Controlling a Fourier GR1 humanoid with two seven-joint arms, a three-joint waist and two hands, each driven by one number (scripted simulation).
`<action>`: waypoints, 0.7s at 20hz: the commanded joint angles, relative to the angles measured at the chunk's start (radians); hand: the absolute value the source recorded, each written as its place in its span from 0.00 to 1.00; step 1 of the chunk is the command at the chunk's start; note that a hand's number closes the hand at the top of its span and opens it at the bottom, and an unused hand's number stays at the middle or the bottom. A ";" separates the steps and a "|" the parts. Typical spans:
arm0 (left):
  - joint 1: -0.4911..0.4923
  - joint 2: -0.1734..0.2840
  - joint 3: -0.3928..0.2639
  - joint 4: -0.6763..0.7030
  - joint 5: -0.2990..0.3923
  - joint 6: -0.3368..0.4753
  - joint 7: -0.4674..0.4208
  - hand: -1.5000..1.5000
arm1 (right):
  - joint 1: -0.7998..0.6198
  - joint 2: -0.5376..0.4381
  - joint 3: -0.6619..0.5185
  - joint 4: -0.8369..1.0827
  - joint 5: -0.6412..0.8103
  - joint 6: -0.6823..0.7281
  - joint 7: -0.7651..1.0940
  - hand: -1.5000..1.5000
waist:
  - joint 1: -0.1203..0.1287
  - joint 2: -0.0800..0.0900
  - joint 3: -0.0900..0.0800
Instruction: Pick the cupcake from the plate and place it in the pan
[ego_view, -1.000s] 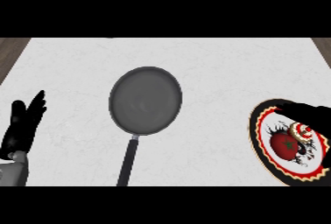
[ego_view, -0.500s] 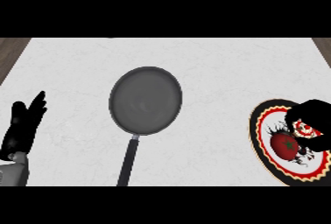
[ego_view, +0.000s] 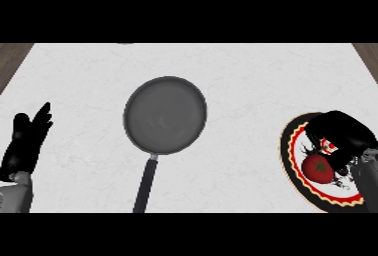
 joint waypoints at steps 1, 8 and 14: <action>0.009 0.005 0.025 0.053 0.006 -0.007 -0.061 0.50 | 0.012 0.099 -0.022 -0.104 -0.027 0.082 0.153 1.00 | -0.003 0.003 0.007; 0.035 0.009 0.015 -0.034 0.004 -0.013 0.009 0.50 | -0.012 0.180 -0.118 -0.303 -0.155 -0.099 0.079 1.00 | -0.004 -0.004 0.008; 0.047 0.014 0.023 -0.046 0.006 -0.032 -0.017 0.50 | -0.057 0.254 -0.109 -0.444 -0.248 -0.004 0.148 1.00 | 0.005 0.003 0.007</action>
